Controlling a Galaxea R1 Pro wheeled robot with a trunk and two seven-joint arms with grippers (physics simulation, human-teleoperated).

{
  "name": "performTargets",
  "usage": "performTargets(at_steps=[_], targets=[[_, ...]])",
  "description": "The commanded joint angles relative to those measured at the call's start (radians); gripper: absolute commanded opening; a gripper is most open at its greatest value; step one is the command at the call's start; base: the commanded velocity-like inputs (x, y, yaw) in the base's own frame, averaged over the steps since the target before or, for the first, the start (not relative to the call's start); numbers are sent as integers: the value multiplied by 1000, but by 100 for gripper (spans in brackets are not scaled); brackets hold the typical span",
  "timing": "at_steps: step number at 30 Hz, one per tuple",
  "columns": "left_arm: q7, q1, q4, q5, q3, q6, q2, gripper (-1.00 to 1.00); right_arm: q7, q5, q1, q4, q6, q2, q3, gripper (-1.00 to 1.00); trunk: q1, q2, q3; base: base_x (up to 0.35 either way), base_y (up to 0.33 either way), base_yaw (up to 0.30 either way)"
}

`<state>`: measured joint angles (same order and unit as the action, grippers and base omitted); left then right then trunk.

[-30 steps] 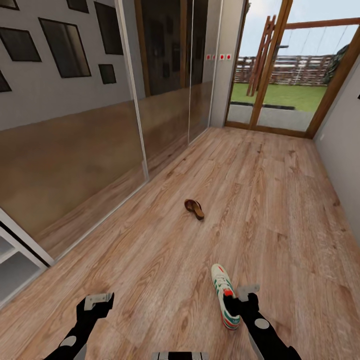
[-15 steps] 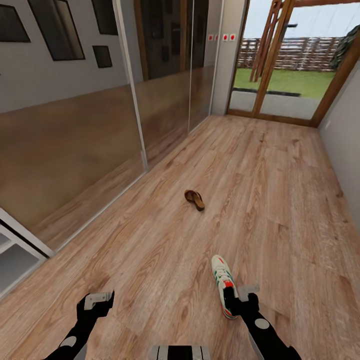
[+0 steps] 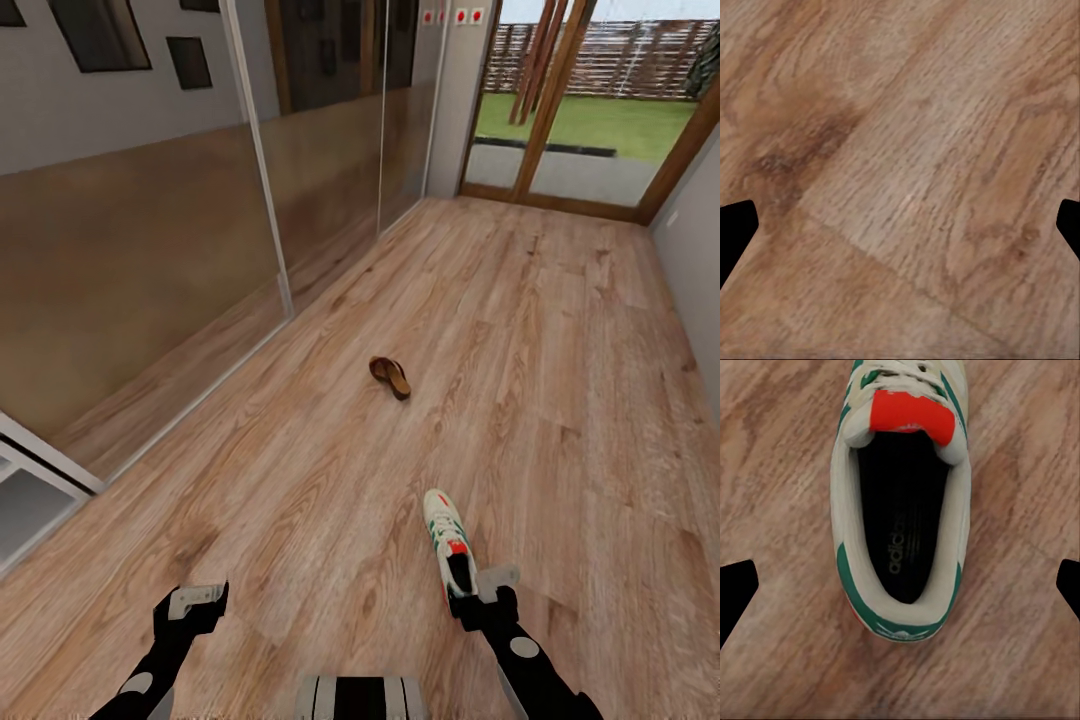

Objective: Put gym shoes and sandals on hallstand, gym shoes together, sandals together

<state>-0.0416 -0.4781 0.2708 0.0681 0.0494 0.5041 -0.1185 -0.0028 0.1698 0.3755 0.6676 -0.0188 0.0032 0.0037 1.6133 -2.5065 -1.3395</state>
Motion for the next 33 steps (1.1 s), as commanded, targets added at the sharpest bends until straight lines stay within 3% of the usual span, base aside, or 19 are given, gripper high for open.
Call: performTargets(at_steps=[1, 20, 33], targets=[[-4, 0, -1, 7, 1, 2, 0, 100, 0, 8, 0, 0, -2, 0, -1, 100, 0, -1, -6, 0, 0, 0], [-4, 0, 0, 6, 2, 4, 0, 100, 0, 8, 0, 1, -3, 0, -2, 100, 9, -5, -110, 0, 0, 0], [-4, 0, 2, 6, 1, 4, -1, 100, 0, 8, 0, 2, -3, 0, -2, 100, 9, -5, -128, 0, 0, 0]])
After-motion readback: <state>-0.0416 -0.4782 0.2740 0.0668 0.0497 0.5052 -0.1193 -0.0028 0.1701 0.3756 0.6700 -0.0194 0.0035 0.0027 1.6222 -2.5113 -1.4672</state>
